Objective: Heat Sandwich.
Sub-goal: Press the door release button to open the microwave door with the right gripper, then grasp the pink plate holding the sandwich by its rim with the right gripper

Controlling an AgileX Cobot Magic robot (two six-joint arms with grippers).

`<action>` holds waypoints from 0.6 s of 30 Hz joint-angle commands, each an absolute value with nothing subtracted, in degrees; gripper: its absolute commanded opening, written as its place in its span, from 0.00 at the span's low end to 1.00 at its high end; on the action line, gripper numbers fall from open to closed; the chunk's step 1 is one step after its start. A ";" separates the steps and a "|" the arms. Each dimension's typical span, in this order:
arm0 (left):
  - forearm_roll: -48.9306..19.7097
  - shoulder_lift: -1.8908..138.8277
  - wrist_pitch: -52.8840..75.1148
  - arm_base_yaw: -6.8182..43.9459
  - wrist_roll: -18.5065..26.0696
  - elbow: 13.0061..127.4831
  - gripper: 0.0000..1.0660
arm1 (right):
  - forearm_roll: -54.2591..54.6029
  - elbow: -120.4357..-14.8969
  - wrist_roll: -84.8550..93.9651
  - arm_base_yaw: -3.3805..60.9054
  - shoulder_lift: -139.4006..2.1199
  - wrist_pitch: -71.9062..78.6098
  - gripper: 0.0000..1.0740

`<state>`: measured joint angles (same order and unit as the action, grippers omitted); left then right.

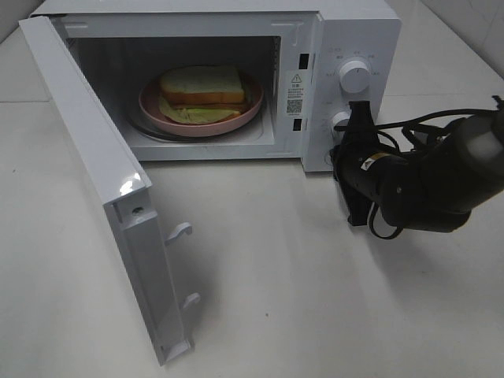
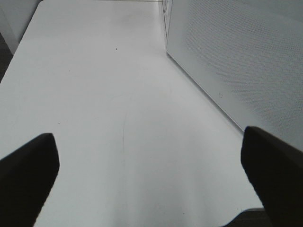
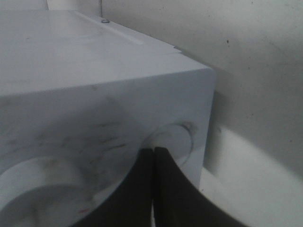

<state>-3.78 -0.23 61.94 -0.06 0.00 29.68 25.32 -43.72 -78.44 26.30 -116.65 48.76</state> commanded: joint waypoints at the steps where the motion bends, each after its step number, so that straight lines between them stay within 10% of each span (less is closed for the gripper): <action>1: -3.90 -1.15 61.31 0.00 -0.57 29.68 0.94 | 22.92 -40.91 -76.95 26.81 -112.53 50.53 0.01; 18: -3.90 -1.15 61.31 0.00 -0.57 29.68 0.94 | 22.46 -30.88 -48.41 26.81 -93.28 22.69 0.04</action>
